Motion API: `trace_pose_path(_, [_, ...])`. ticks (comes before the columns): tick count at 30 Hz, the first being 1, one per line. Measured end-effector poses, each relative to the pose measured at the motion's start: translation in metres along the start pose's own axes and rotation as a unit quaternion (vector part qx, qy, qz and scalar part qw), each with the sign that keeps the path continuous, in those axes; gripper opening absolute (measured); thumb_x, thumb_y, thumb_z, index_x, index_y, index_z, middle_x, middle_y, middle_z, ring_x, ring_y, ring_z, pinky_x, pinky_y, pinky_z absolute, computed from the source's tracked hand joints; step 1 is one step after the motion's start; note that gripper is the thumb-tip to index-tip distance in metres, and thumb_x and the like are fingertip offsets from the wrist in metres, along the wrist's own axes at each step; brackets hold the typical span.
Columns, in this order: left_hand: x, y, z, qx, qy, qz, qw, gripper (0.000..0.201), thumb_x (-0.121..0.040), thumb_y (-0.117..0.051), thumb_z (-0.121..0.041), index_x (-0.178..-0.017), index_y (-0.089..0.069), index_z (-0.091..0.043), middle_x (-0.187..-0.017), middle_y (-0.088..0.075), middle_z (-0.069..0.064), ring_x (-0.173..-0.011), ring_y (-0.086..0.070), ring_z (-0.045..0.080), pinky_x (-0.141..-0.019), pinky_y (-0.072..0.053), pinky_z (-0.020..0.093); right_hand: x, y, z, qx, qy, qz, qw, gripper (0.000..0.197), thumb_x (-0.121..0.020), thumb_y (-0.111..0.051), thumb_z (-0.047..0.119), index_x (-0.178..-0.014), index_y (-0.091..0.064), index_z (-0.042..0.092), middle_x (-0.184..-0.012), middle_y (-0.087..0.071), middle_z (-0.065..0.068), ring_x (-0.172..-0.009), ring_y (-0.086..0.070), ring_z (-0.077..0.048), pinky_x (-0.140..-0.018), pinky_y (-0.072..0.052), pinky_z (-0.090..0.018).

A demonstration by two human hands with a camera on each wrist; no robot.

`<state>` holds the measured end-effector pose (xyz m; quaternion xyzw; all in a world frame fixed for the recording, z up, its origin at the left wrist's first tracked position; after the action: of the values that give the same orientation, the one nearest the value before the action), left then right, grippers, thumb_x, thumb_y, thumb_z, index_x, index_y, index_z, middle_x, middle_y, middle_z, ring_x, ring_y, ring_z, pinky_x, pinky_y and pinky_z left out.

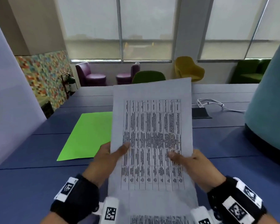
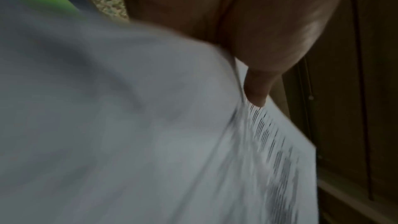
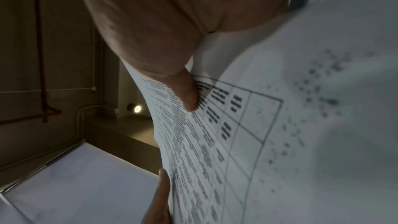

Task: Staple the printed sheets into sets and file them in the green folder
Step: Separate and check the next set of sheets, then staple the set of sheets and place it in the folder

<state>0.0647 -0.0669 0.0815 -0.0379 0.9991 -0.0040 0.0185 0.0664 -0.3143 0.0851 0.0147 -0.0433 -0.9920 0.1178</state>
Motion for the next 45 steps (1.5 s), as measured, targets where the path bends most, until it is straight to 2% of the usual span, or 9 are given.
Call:
trace_pose_path(4, [-0.011,0.007,0.008,0.088,0.045,-0.023,0.995,0.070,-0.064,-0.081,-0.056,-0.120,-0.065,-0.017,-0.114,-0.073,-0.001,-0.112,-0.065,0.020,-0.104,-0.046,0.044,0.016,-0.016,-0.036,0.032,-0.061,0.065,0.995,0.030,-0.087,-0.072,0.030,-0.110,-0.072,0.011,-0.100,-0.078,0.000,-0.097,-0.074,-0.017,-0.085,-0.057,-0.025])
trace_pose_path(12, [0.015,-0.014,0.091,0.031,0.102,-0.008,0.994,0.034,-0.083,-0.067,-0.040,-0.106,-0.073,-0.015,-0.099,-0.077,0.001,-0.098,-0.071,0.020,-0.088,-0.052,0.029,-0.001,0.044,-0.058,0.178,-0.090,-0.069,0.977,0.022,-0.086,-0.071,0.040,-0.091,-0.076,0.019,-0.085,-0.078,0.000,-0.081,-0.074,-0.019,-0.073,-0.058,-0.031])
trace_pose_path(15, [0.020,-0.020,0.124,0.012,0.134,0.003,0.991,0.078,-0.063,-0.076,-0.066,-0.099,-0.065,0.002,-0.081,-0.052,0.001,-0.090,-0.068,0.028,-0.092,-0.050,0.031,-0.042,0.103,-0.039,0.367,-0.048,-0.223,0.902,0.028,-0.084,-0.070,0.050,-0.089,-0.071,0.022,-0.086,-0.075,0.001,-0.081,-0.069,-0.023,-0.076,-0.057,-0.038])
trace_pose_path(16, [0.021,-0.022,0.128,0.016,0.146,0.007,0.989,0.090,-0.061,-0.076,-0.069,-0.106,-0.061,0.007,-0.123,-0.056,0.018,-0.096,-0.066,0.025,-0.094,-0.049,0.031,-0.058,0.111,-0.042,0.420,-0.067,-0.218,0.878,0.032,-0.085,-0.067,0.054,-0.095,-0.069,0.023,-0.095,-0.075,0.002,-0.087,-0.068,-0.022,-0.080,-0.055,-0.036])
trace_pose_path(23, [0.032,-0.037,0.095,0.037,0.151,0.048,0.987,0.020,-0.094,-0.060,-0.022,-0.075,-0.052,-0.018,-0.053,-0.066,-0.023,-0.065,-0.061,-0.009,-0.055,-0.042,-0.001,-0.110,0.099,-0.101,0.632,-0.225,-0.004,0.741,0.041,-0.076,-0.068,0.053,-0.095,-0.057,0.019,-0.108,-0.069,-0.004,-0.096,-0.067,-0.025,-0.076,-0.051,-0.029])
trace_pose_path(30, [0.028,-0.034,0.112,0.042,0.163,0.038,0.985,0.031,-0.084,-0.070,-0.039,-0.074,-0.052,-0.016,-0.080,-0.054,0.001,-0.072,-0.049,0.011,-0.057,-0.044,0.001,-0.124,0.115,-0.032,0.225,-0.181,-0.197,0.937,0.027,-0.083,-0.059,0.010,-0.103,-0.059,-0.008,-0.065,-0.067,-0.017,-0.053,-0.066,-0.026,-0.048,-0.051,-0.025])
trace_pose_path(34, [0.026,-0.032,0.111,0.016,0.151,0.034,0.988,0.019,-0.087,-0.067,-0.037,-0.090,-0.069,-0.018,-0.090,-0.071,-0.002,-0.082,-0.062,0.006,-0.063,-0.047,0.005,-0.136,0.029,0.015,-0.124,-0.148,-0.081,0.978,0.019,-0.086,-0.053,0.013,-0.102,-0.047,0.005,-0.075,-0.060,-0.021,-0.057,-0.064,-0.031,-0.053,-0.058,-0.036])
trace_pose_path(39, [0.025,-0.030,0.112,-0.043,0.134,0.016,0.990,0.055,-0.063,-0.071,-0.068,-0.077,-0.057,-0.017,-0.067,-0.049,0.001,-0.062,-0.040,0.014,-0.058,-0.037,0.023,-0.153,-0.064,0.011,0.025,-0.108,-0.003,0.994,0.028,-0.091,-0.069,0.030,-0.103,-0.057,0.008,-0.096,-0.075,-0.022,-0.072,-0.073,-0.030,-0.066,-0.058,-0.038])
trace_pose_path(45, [0.025,-0.028,0.108,-0.075,0.136,0.006,0.988,0.043,-0.084,-0.068,-0.043,-0.065,-0.035,-0.023,-0.057,-0.033,-0.005,-0.059,-0.031,0.013,-0.054,-0.028,0.026,-0.181,-0.086,-0.026,0.099,-0.128,-0.039,0.986,0.037,-0.072,-0.074,0.044,-0.087,-0.064,0.011,-0.098,-0.075,-0.020,-0.087,-0.075,-0.034,-0.072,-0.060,-0.046])
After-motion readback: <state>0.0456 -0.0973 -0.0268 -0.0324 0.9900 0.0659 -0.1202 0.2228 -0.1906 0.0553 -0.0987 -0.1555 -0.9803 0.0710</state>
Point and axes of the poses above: each hand's wrist, its own x-axis away from the middle knuckle, its own y-axis out of the back of the hand, z = x × y, the point moved 9 cm from there along -x, towards the middle knuckle
